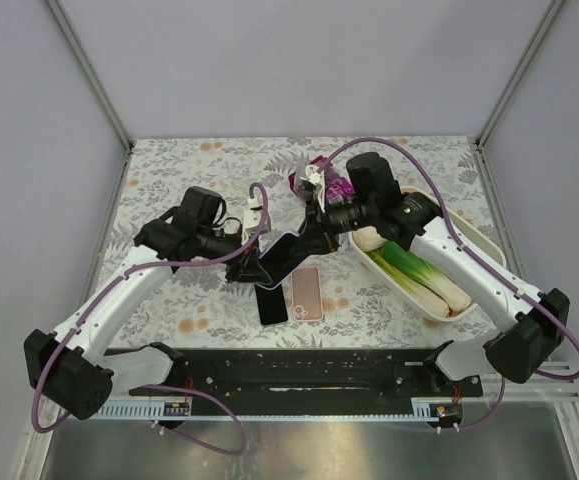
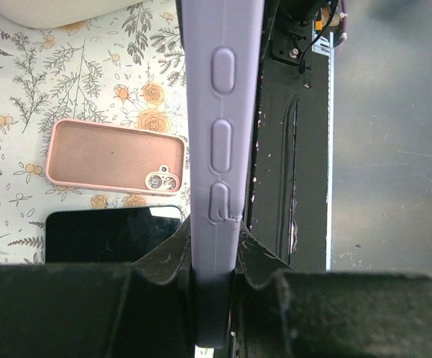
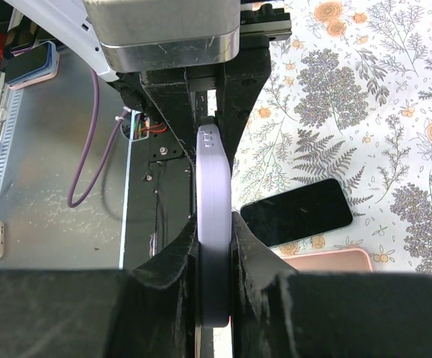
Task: Take the phone out of the phone case
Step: Adjust the phone.
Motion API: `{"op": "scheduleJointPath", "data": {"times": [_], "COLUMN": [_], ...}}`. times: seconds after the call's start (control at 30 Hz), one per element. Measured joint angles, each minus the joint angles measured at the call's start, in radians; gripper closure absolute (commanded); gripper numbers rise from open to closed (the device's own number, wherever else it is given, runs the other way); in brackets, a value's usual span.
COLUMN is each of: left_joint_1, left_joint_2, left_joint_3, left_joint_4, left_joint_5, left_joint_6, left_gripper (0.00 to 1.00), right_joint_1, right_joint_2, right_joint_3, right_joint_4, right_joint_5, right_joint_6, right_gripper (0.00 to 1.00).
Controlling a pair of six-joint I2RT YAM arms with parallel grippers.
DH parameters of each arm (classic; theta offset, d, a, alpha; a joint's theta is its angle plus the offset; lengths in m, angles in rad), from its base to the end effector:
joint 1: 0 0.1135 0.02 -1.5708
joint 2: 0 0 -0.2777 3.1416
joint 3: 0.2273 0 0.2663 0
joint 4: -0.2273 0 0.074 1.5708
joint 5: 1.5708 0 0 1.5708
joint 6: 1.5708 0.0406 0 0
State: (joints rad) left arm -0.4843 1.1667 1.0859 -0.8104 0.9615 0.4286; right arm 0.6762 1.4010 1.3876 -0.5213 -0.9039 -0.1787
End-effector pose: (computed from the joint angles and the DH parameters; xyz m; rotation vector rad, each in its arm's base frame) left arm 0.1928 -0.1391 0.3321 1.3567 1.8268 -1.1887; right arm 0.2285 0.2243 0.3932 -1.3566 1.6192 1.2436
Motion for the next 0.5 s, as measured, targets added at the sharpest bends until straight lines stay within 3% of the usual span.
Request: {"op": "scheduleJointPath", "data": {"times": [0.07, 0.13, 0.33, 0.5], "left_joint_1": [0.0, 0.001, 0.0, -0.005], "left_joint_2": [0.0, 0.0, -0.008, -0.029], "left_joint_3": [0.0, 0.0, 0.0, 0.0], "left_joint_4": [-0.002, -0.006, -0.022, -0.037], "left_joint_5": [0.003, 0.004, -0.01, -0.022], "left_joint_6": [0.001, 0.005, 0.022, 0.031], "left_gripper": [1.0, 1.0, 1.0, 1.0], "right_joint_1": [0.0, 0.002, 0.002, 0.002], "right_joint_2": [0.0, 0.0, 0.0, 0.0], "right_joint_3": [0.0, 0.0, 0.0, 0.0], "right_joint_4": [0.0, 0.0, 0.029, 0.061], "right_joint_5": [0.0, 0.001, 0.024, 0.031], "right_joint_6": [0.0, 0.0, 0.036, 0.06], "right_gripper": [0.96, 0.78, 0.38, 0.37]}}
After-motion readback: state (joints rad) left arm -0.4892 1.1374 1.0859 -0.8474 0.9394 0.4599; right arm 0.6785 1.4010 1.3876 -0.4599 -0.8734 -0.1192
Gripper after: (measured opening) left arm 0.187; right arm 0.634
